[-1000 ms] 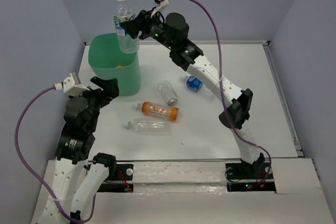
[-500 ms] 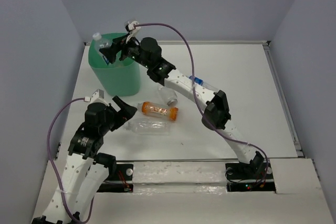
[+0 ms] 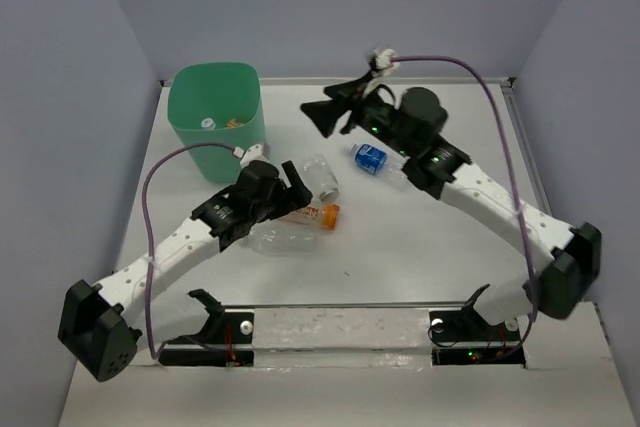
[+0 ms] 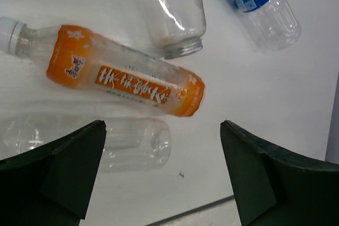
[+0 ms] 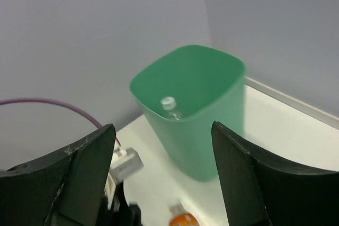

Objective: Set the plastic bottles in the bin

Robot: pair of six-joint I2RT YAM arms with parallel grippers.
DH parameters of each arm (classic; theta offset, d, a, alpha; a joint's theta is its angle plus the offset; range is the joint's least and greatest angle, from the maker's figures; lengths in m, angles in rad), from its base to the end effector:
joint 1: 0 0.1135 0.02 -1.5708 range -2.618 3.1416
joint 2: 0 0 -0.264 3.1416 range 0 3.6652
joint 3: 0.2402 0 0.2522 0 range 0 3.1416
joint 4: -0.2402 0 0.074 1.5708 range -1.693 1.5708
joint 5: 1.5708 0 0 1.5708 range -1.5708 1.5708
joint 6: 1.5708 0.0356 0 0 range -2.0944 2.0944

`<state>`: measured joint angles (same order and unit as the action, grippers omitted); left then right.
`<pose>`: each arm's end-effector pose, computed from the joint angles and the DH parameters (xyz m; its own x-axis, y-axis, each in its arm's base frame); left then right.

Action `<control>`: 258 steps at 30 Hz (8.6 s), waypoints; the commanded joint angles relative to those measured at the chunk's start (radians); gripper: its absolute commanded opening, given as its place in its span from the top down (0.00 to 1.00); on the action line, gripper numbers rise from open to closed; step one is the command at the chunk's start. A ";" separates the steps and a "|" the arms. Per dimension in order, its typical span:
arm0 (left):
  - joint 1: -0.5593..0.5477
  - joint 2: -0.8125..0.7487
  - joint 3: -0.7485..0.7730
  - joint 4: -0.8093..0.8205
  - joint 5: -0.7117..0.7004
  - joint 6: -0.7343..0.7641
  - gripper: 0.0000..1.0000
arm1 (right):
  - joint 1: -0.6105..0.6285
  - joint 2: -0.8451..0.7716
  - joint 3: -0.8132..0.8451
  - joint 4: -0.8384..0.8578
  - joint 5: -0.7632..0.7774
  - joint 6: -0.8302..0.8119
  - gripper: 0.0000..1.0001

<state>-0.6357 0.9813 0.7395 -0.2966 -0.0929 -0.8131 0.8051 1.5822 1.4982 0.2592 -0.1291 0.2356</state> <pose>0.1785 -0.1276 0.2764 -0.6665 -0.4071 -0.6246 0.0625 0.8043 -0.5910 0.2599 0.2770 0.4358 -0.0699 0.2613 -0.9627 -0.8088 0.5501 0.2080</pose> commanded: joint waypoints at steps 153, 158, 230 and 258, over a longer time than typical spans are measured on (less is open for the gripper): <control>0.234 -0.160 -0.020 0.098 0.115 -0.016 0.01 | 0.014 -0.385 -0.633 -0.270 -0.087 -0.104 0.62; 0.177 0.020 -0.054 0.172 0.029 -0.080 0.01 | 0.014 -0.494 -0.740 -0.340 -0.135 -0.108 0.45; 0.603 0.335 0.899 0.109 -0.223 0.267 0.54 | 0.241 -0.015 -0.205 -0.624 -0.017 -0.318 0.11; 0.446 0.421 0.604 0.507 -0.667 0.611 0.04 | 0.335 0.627 0.301 -0.736 0.043 -0.478 0.18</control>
<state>-0.2005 1.4273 1.3483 0.1337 -0.7174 -0.2012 1.1343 2.2330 1.7977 -0.5171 -0.1066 -0.2508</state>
